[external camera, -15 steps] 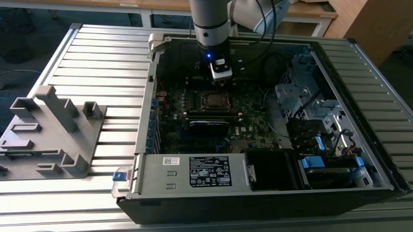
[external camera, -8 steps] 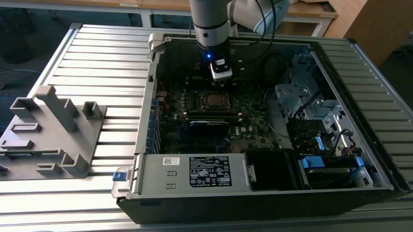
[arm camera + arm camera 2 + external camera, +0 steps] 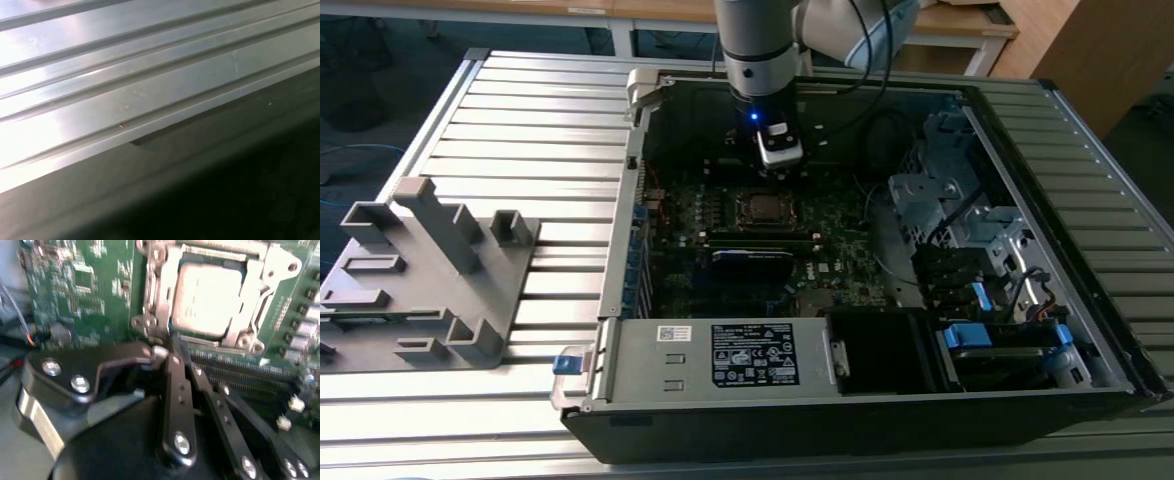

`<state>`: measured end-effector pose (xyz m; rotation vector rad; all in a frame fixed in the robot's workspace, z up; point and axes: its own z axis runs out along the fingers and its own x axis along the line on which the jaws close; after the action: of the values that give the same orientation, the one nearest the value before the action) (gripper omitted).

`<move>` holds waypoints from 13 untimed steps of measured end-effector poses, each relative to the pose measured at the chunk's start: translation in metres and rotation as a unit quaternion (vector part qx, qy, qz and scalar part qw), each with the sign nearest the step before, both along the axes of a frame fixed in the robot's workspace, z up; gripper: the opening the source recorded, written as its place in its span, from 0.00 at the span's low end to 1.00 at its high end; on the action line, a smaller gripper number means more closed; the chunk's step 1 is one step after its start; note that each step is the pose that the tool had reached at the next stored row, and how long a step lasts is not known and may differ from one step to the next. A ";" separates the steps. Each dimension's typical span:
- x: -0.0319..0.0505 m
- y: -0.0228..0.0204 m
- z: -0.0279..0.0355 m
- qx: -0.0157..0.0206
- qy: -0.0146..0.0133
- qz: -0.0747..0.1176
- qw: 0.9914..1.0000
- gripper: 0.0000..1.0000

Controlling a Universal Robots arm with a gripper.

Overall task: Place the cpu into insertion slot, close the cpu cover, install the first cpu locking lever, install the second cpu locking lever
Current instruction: 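Install the first cpu locking lever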

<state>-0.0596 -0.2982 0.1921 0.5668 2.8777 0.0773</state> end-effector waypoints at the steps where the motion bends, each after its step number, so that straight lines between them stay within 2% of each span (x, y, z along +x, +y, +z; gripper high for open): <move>1: 0.0005 0.0000 0.0001 0.000 0.000 0.000 1.000 0.11; 5: 0.0011 0.0001 0.0019 0.000 0.000 0.000 1.000 0.11; 13: 0.0010 0.0000 0.0151 0.000 0.001 0.000 1.000 0.11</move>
<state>-0.0587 -0.2982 0.2072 0.5673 2.8798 0.0760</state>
